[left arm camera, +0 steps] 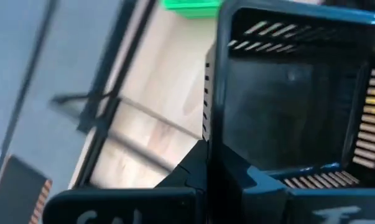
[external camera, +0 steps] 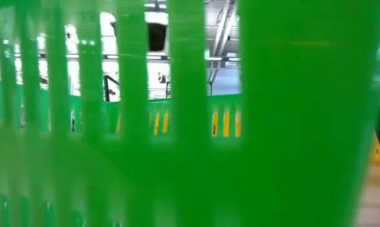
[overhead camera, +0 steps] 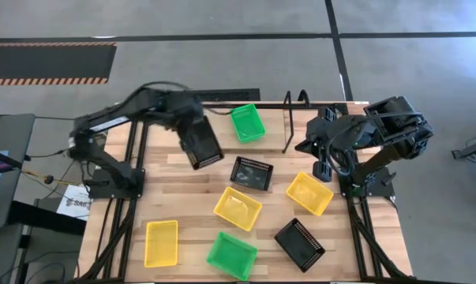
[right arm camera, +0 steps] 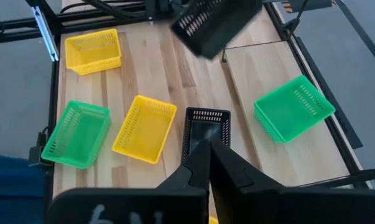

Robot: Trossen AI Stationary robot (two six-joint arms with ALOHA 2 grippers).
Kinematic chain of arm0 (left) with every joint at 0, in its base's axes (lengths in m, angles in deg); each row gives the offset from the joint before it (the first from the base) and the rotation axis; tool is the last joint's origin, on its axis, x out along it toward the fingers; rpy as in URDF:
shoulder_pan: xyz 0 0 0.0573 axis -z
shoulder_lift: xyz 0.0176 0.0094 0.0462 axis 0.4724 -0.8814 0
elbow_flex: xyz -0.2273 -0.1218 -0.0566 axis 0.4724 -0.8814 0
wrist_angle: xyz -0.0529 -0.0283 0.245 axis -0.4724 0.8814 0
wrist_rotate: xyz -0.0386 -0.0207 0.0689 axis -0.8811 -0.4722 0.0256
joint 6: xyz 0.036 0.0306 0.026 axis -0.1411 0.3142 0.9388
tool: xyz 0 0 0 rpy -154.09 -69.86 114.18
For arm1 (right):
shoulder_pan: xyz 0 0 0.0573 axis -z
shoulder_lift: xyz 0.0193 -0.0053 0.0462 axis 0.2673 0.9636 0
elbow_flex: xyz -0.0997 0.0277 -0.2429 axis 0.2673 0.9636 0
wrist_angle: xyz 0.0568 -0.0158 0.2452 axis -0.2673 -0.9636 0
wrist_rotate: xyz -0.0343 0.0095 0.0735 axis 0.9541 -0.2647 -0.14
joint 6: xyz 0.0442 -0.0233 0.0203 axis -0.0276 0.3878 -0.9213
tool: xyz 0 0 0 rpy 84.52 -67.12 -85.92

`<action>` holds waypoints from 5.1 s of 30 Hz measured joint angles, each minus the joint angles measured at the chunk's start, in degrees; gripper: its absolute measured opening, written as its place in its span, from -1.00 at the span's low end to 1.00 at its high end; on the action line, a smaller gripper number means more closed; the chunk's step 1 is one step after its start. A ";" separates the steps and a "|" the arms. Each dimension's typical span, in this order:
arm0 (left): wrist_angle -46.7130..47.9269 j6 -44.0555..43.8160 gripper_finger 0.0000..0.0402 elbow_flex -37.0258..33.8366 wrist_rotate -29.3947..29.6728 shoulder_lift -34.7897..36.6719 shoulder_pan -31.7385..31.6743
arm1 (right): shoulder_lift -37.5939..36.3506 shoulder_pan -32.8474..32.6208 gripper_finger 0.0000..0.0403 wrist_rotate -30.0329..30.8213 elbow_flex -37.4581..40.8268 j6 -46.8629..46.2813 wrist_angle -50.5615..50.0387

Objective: Stack baskets on shelf by color
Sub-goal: Put the top left black bin on the shelf, then stack the top black bin on top of the black bin

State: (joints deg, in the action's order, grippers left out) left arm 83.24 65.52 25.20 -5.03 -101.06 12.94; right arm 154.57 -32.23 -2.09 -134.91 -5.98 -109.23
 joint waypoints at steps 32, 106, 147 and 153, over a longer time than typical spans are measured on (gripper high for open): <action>-14.44 28.48 -1.00 2.12 -9.91 -26.82 -22.67 | -0.07 -0.26 -0.90 -0.04 0.00 -0.02 -0.02; -4.41 -29.61 -0.24 16.92 -0.18 -28.57 13.59 | -3.12 0.02 -0.89 0.04 -0.02 6.95 -0.02; -23.89 -60.86 -0.24 -2.01 -6.95 -28.61 13.34 | -12.90 13.40 -0.87 3.04 -0.02 17.54 -0.02; -24.45 -64.25 -0.24 -5.56 -7.71 -28.59 13.31 | -13.64 13.40 -0.87 3.03 0.00 19.01 -0.02</action>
State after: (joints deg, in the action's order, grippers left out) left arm 58.79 1.27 19.64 -12.74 -129.65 26.26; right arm 140.93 -18.84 0.94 -134.91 13.03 -109.25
